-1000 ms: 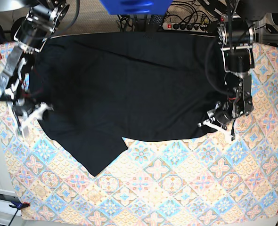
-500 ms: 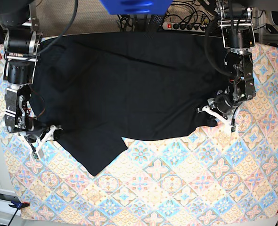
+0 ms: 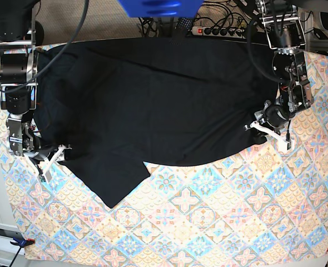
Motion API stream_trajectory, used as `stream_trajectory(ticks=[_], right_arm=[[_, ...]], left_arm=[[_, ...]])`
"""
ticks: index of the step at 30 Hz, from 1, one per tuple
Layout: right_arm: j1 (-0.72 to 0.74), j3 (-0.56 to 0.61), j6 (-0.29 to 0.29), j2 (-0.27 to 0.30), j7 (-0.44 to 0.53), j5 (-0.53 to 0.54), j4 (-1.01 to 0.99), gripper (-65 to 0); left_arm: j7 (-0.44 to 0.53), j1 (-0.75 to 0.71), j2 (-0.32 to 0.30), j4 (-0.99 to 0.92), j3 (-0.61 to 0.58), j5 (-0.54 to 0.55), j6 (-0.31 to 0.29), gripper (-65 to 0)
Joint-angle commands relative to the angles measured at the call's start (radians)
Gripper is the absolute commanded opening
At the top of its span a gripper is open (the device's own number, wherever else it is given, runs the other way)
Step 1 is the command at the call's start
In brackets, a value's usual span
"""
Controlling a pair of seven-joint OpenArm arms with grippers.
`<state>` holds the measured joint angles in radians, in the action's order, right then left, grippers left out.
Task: Fold the T-shirt properly
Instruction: 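Grasp the shirt's side edges midway along the body with both grippers, then lift and fold the grasped half over toward the collar edge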
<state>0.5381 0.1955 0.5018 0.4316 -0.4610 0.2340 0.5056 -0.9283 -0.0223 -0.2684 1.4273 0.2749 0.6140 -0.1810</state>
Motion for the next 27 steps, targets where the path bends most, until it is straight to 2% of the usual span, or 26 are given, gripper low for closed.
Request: stream_trajectory(ticks=[1,3,9,11,13,15,19,21,24,27], right_arm=[[0.035,-0.006,0.004,0.017,0.04,-0.02,-0.011,-30.3],[0.035,-0.006,0.004,0.016,0.075,-0.058,-0.049,-30.3],[0.032,0.0,0.008,0.016,0.115,-0.058,-0.098,-30.4],[0.029,0.002,0.051,0.016,0.113,-0.058,-0.098,-32.0],[0.027,-0.003,0.126,0.016,0.115,-0.058,-0.098,-38.4],[0.027,-0.004,0.174,0.016,0.117,-0.058,-0.097,-47.5],[0.027,-0.008,0.188,0.02,0.16,-0.058,-0.097,-61.5],[0.026,-0.008,0.189,0.023,0.187,-0.058,-0.097,-64.3],[0.026,-0.008,0.189,0.048,0.198,-0.057,-0.091,-64.8],[0.021,-0.066,0.191,0.059,0.196,-0.057,-0.054,-64.8]], left_arm=[[0.007,0.011,-0.03,0.022,0.007,0.027,-0.005,-65.0],[0.007,0.011,-0.041,0.022,0.008,0.056,-0.005,-65.0],[0.007,-0.012,-0.078,0.022,0.01,0.128,-0.005,-65.0],[0.007,-0.012,-0.078,0.022,0.01,0.132,-0.005,-65.0],[0.007,-0.012,-0.078,0.022,0.01,0.131,-0.005,-65.0],[0.007,-0.02,-0.078,0.022,0.01,0.131,-0.005,-65.0],[0.007,-0.047,-0.078,0.097,0.01,0.125,-0.005,-65.0],[0.007,-0.061,-0.076,0.14,0.01,0.125,-0.005,-65.0],[0.007,-0.072,-0.076,0.154,0.01,0.129,-0.005,-65.0],[0.007,-0.09,-0.078,0.154,0.011,0.131,-0.005,-65.0]])
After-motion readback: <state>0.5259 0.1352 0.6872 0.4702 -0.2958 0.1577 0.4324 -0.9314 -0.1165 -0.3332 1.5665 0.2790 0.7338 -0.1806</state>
